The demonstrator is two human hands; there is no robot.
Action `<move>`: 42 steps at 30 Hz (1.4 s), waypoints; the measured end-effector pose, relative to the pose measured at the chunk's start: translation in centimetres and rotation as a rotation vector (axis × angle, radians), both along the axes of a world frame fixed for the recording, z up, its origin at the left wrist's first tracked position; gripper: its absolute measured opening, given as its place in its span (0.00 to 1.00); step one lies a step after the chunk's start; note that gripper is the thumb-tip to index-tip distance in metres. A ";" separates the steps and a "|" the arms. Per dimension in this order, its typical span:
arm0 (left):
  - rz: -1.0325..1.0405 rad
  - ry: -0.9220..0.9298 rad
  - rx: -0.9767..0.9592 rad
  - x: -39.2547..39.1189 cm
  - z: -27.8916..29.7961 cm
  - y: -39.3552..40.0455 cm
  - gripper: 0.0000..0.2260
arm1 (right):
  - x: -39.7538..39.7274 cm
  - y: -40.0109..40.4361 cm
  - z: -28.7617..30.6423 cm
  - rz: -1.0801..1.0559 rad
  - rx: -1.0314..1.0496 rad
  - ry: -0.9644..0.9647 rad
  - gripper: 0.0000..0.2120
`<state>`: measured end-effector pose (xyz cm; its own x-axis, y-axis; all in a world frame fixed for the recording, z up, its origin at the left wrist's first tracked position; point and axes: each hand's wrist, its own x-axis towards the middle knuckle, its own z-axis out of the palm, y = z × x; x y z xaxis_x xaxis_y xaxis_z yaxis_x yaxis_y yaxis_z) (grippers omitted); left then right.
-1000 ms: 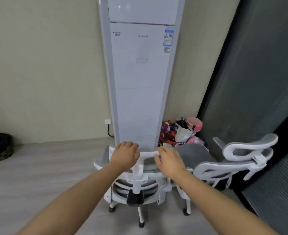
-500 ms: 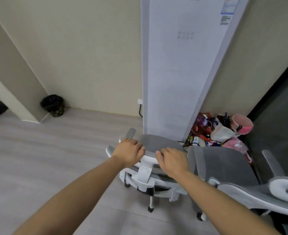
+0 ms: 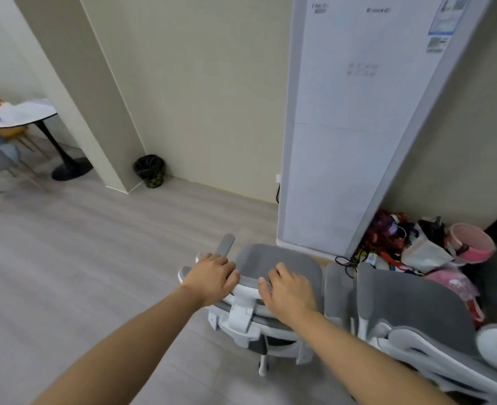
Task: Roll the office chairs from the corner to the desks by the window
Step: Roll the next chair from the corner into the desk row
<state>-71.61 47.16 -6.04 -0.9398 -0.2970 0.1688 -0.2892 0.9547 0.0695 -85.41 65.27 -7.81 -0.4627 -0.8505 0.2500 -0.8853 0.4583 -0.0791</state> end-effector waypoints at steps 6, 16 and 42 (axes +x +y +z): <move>0.139 0.053 -0.024 8.7 -1.2 4.0 0.17 | 5.9 1.8 -1.1 0.088 -0.054 -0.013 0.21; 0.494 0.050 -0.025 23.8 -1.0 13.8 0.17 | 16.8 5.0 -1.3 0.407 -0.139 -0.040 0.20; 1.456 0.059 -0.060 60.8 -1.0 46.1 0.16 | 54.7 15.1 -0.5 1.395 0.012 -0.058 0.19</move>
